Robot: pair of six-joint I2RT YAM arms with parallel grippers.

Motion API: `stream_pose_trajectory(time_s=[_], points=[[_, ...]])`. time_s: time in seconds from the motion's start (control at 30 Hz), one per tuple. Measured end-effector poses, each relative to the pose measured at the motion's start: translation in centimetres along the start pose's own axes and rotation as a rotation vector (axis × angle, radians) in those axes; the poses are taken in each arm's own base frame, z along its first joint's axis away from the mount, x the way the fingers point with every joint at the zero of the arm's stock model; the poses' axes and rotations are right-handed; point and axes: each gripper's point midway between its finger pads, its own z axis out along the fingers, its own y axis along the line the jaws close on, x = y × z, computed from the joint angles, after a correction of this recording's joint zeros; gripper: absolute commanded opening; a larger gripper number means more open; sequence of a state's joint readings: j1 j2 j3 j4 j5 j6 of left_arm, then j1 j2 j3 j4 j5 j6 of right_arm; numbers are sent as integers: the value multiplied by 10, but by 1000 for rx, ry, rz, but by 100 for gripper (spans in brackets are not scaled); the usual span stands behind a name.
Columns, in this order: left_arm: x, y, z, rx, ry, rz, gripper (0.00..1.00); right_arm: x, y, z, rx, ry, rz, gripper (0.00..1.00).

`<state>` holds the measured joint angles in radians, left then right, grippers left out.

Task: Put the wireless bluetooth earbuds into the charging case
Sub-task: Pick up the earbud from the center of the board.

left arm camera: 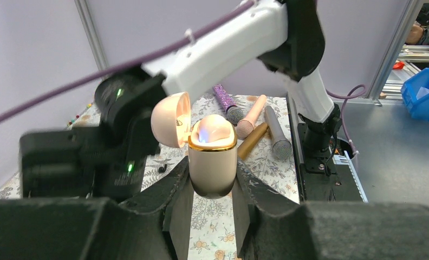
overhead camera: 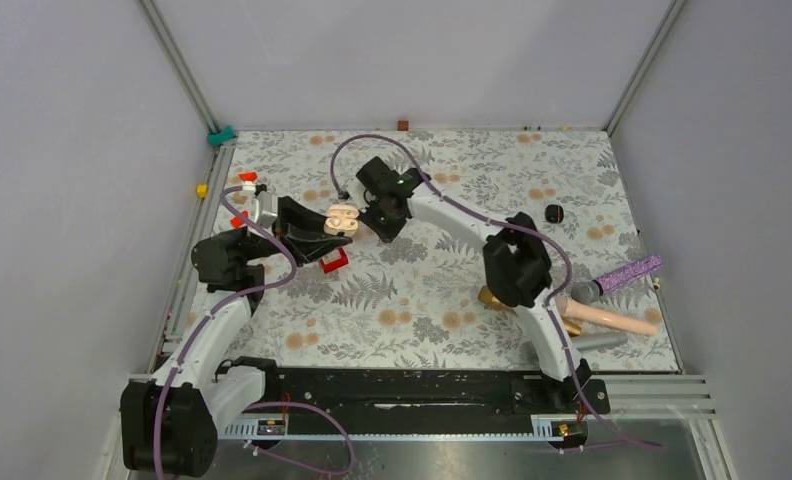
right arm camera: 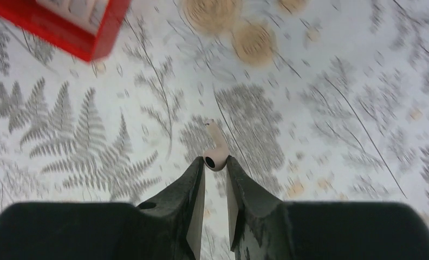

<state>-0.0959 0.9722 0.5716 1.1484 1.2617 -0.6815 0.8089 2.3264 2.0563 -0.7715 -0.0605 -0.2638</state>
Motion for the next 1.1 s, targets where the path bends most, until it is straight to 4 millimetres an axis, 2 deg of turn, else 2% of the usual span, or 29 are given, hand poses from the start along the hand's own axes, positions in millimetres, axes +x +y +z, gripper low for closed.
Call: stream_pose_trajectory(time_s=[0.17,0.3,0.43,0.6,0.77,0.8,0.97,1.1], points=[[6,4,-1,-14,13,-18,3,15,-29,-58,57,-55,-4,25],[19,14,-2,-48,41,-55,0,41,-53,-109,122,-96,0,25],[33,25,3,-90,88,-102,0,64,-62,-155,193,-138,-35,25],[45,31,18,-83,149,-123,0,87,-51,-205,241,-214,-125,25],[82,36,26,-74,229,-237,0,103,-42,-241,280,-281,-193,24],[90,37,27,-73,248,-268,0,105,-40,-253,296,-308,-214,23],[115,29,32,-52,309,-333,0,100,-24,-286,337,-390,-319,24],[120,20,38,-16,332,-339,0,91,5,-294,330,-417,-467,25]])
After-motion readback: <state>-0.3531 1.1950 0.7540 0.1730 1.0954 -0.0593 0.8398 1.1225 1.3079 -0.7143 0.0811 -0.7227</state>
